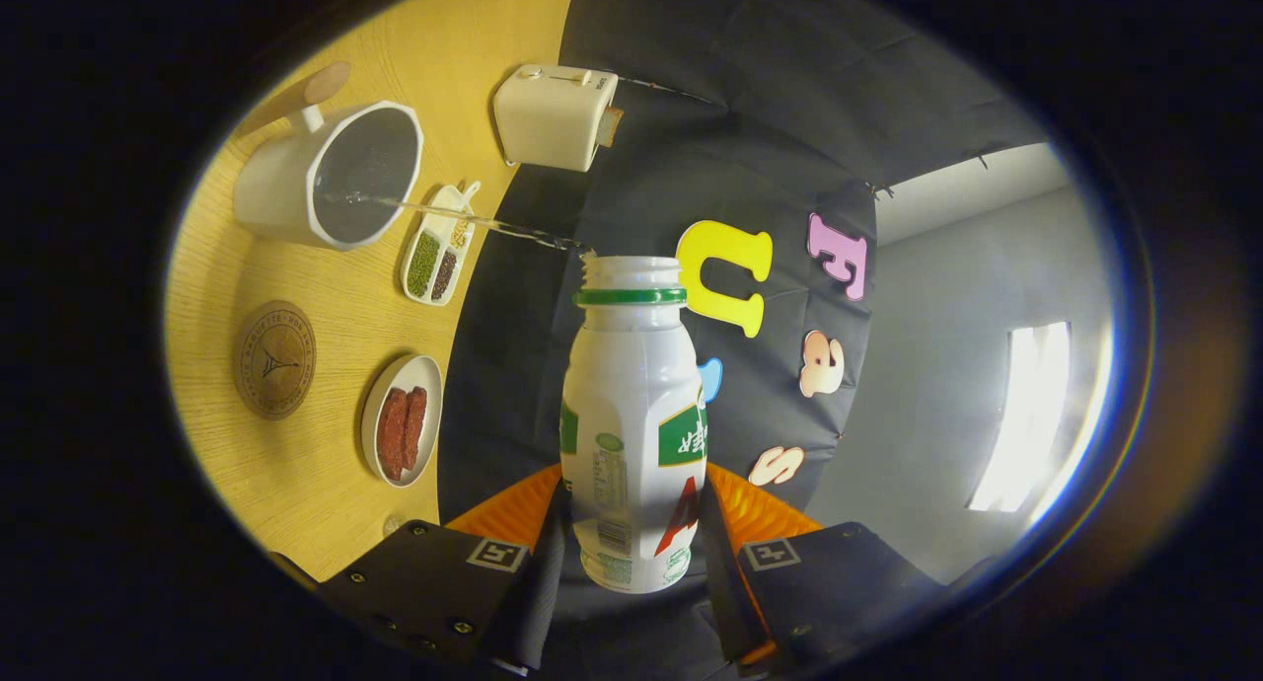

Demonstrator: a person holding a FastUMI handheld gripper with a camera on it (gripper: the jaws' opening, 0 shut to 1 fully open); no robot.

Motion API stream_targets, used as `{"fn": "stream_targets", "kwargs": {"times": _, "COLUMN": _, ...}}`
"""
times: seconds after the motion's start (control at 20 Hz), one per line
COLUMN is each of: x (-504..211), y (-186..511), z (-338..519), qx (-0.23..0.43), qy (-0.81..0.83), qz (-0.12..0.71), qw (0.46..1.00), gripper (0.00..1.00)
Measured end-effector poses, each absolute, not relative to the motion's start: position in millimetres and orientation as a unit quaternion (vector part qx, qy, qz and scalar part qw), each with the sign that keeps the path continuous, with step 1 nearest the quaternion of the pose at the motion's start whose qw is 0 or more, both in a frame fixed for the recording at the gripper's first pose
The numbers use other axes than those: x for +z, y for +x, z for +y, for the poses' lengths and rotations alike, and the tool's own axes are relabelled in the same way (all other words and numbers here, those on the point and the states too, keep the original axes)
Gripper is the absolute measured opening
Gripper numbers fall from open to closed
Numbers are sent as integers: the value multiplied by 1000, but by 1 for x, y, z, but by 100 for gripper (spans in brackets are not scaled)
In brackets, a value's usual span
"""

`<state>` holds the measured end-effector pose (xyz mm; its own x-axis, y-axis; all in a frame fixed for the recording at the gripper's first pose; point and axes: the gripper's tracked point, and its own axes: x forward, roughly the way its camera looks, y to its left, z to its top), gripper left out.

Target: Take the bottle from table, then pour the juice into the cup, finally place the bottle on the coaster

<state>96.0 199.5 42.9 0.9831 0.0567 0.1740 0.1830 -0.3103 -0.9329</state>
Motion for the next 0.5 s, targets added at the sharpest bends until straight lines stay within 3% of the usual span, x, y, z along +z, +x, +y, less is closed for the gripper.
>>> {"fn": "stream_targets", "kwargs": {"times": 0.5, "x": 49, "y": 94, "z": 204, "qx": -63, "qy": -823, "qz": -89, "qw": 558, "gripper": 65}}
